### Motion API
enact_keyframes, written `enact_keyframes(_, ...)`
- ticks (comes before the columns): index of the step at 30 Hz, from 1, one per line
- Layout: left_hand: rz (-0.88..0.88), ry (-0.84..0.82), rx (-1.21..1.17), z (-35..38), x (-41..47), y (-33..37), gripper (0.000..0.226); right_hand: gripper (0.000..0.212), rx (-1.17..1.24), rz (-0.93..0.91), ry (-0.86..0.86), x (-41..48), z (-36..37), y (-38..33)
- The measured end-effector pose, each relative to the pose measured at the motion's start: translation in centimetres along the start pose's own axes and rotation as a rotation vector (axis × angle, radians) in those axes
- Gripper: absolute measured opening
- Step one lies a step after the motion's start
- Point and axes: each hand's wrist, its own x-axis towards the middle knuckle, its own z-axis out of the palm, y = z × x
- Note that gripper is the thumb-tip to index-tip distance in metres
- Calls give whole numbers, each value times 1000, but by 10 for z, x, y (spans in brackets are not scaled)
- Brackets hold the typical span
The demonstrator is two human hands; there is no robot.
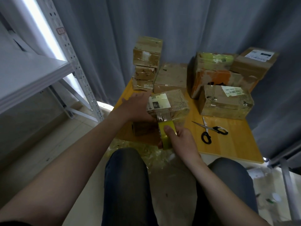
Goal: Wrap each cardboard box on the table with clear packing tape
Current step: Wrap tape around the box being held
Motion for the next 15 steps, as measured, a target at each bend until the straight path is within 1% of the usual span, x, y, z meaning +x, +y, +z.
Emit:
enact_keyframes(1, -6, -41, 42, -3, 3, 1, 138, 33, -15, 9, -7, 3, 0, 2)
enact_keyframes(3, -7, -136, 115, -12, 11, 5, 145, 35, -35, 27, -17, 6, 0, 4)
enact_keyframes(5, 3, -219, 163, -20, 15, 10, 142, 37, -37, 38, -15, 11, 0, 8)
enact_keyframes(7, -7, -267, 200, -21, 15, 14, 130, 38, -27, 45, -6, 13, 1, 12)
enact_keyframes(9, 21, -245, 251, -16, 11, 18, 117, 37, -17, 48, -1, 15, 2, 15)
enact_keyframes(11, 114, -177, 320, -9, 6, 18, 105, 36, -6, 47, 8, 16, 3, 16)
enact_keyframes(15, 326, 4, 362, 8, -9, 10, 77, 33, 35, 67, 3, 18, 2, 15)
